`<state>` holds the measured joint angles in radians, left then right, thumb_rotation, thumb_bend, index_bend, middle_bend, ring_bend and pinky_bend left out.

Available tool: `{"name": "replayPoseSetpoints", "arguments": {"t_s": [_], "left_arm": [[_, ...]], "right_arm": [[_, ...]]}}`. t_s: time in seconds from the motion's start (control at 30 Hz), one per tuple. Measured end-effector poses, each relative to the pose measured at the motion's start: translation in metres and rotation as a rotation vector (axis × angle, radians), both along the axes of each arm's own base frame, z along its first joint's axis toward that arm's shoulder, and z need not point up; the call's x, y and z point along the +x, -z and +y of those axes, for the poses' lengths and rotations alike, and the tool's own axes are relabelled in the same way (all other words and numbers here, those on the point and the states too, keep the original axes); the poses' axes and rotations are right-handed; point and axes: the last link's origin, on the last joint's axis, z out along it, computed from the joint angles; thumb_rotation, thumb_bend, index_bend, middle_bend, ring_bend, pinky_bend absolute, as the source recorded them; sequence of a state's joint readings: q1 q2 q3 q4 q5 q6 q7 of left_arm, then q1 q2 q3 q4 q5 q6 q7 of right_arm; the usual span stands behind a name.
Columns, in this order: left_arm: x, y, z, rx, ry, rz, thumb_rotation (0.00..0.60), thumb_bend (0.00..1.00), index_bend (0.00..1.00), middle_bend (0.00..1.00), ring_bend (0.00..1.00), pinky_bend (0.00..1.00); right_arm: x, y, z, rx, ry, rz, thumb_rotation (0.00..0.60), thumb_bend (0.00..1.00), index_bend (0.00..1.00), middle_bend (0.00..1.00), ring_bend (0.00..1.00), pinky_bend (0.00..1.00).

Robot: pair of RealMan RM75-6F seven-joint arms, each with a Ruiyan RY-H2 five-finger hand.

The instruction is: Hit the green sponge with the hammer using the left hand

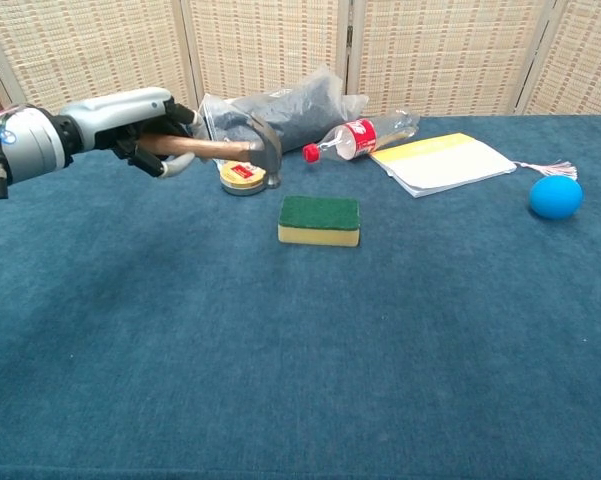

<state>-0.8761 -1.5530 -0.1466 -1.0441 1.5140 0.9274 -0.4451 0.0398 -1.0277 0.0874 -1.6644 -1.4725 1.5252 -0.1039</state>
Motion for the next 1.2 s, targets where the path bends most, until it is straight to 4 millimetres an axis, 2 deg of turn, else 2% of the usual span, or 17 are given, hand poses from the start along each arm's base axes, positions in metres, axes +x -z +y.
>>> {"name": "replayPoseSetpoints", "arguments": {"t_s": [0.2,0.43,0.63,0.83,1.0,1.2], "left_arm": [[0.016,0.008,0.000,-0.045,0.032,-0.035,0.600,0.58,0.68,0.80,0.89,1.00],[0.034,0.034,0.008,-0.070,-0.008,-0.011,0.600,0.58,0.69,0.81,0.89,1.00],[0.040,0.052,0.014,-0.064,-0.025,0.052,0.600,0.58,0.69,0.81,0.90,1.00],[0.037,0.063,0.018,-0.051,-0.042,0.134,0.600,0.58,0.69,0.81,0.90,1.00],[0.034,0.066,0.020,-0.056,-0.072,0.158,0.600,0.58,0.69,0.81,0.90,1.00],[0.037,0.056,0.016,-0.075,-0.095,0.087,0.600,0.58,0.69,0.81,0.90,1.00]], "right_arm": [[0.000,0.000,0.002,-0.002,0.003,0.001,0.600,0.31,0.37,0.35,0.26,0.29],[-0.003,-0.003,0.005,-0.009,0.011,0.000,0.600,0.31,0.37,0.35,0.26,0.29],[-0.006,-0.004,0.006,-0.012,0.020,-0.002,0.600,0.31,0.37,0.35,0.26,0.29],[-0.008,-0.005,0.007,-0.016,0.027,-0.004,0.600,0.31,0.37,0.35,0.26,0.29],[-0.009,-0.005,0.007,-0.019,0.028,-0.006,0.600,0.31,0.37,0.35,0.26,0.29],[-0.010,-0.006,0.007,-0.021,0.027,-0.006,0.600,0.31,0.37,0.35,0.26,0.29]]}}
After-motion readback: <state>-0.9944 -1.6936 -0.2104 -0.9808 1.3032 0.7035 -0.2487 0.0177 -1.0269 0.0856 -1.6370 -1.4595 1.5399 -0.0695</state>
